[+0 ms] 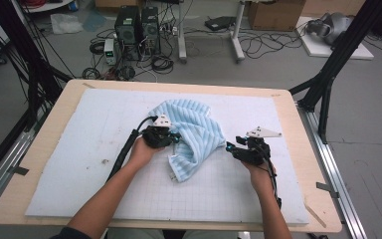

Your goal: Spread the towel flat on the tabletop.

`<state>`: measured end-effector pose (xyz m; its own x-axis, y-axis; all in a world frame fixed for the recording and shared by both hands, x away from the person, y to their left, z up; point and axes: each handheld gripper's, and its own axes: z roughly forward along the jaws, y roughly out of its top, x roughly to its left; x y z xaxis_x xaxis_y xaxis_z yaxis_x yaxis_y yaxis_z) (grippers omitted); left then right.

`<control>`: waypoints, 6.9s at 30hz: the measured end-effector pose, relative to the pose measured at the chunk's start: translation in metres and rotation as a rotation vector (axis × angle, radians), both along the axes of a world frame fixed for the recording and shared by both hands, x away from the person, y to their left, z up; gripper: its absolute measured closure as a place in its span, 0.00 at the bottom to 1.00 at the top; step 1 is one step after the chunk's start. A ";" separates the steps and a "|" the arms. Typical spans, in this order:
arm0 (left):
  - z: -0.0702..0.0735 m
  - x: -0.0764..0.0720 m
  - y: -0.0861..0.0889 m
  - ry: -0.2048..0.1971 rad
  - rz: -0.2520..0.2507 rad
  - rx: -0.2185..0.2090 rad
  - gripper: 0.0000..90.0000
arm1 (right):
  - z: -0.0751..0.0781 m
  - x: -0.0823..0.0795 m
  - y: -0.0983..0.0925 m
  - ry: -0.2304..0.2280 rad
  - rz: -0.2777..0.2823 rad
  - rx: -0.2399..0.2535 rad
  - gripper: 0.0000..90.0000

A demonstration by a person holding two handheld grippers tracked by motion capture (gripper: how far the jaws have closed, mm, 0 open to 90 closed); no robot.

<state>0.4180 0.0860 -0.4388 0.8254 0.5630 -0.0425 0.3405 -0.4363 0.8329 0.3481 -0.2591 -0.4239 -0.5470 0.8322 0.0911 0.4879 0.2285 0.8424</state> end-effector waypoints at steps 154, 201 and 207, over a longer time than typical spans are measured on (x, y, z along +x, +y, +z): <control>0.001 -0.079 0.142 0.019 0.218 -0.087 0.95 | 0.000 0.038 0.099 0.010 0.109 -0.003 0.93; -0.002 -0.084 0.135 0.014 0.209 -0.085 0.94 | -0.015 0.036 0.109 0.160 0.156 -0.169 0.88; -0.005 -0.089 0.123 0.039 0.157 -0.107 0.94 | -0.017 0.010 0.081 0.169 0.150 -0.143 0.88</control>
